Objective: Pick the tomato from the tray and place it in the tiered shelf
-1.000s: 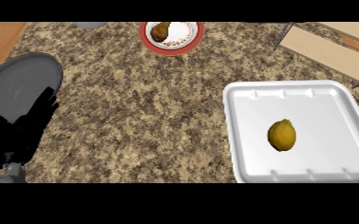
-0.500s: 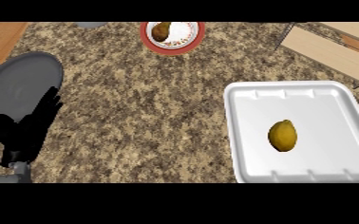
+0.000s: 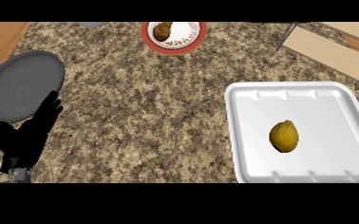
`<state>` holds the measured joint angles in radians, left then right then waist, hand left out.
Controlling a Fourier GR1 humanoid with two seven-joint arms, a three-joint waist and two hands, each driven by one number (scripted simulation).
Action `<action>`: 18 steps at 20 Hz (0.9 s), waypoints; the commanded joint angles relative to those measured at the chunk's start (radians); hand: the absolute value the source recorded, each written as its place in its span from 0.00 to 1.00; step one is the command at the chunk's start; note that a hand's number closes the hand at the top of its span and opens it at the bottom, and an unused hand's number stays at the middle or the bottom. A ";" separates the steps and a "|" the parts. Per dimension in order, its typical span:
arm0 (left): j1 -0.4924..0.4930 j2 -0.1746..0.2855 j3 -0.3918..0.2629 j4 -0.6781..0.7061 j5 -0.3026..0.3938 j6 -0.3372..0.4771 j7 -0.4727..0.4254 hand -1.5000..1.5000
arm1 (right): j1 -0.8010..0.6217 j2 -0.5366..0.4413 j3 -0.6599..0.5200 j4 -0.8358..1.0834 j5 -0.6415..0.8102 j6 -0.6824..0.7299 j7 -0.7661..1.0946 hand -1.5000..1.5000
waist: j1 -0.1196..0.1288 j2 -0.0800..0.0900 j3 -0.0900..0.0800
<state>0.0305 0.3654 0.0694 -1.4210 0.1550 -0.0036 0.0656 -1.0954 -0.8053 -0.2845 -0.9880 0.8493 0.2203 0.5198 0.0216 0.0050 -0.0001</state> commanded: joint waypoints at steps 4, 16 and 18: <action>-0.051 0.008 0.026 0.025 0.005 -0.018 0.022 0.50 | -0.052 0.025 -0.030 0.274 0.028 -0.176 -0.098 1.00 | 0.005 0.004 0.000; -0.061 -0.012 0.015 0.011 -0.032 -0.012 0.040 0.50 | -0.101 -0.052 -0.051 0.559 0.083 -0.312 -0.241 0.00 | 0.014 0.008 0.001; -0.020 -0.013 0.034 -0.004 -0.004 -0.034 0.024 0.50 | -0.102 -0.083 -0.094 0.549 0.036 -0.298 -0.276 0.00 | 0.009 0.005 0.001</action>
<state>-0.0008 0.3581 0.0941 -1.4277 0.1428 -0.0261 0.0973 -1.1774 -0.8529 -0.3410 -0.4883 0.9144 -0.0586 0.3095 0.0317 0.0103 0.0008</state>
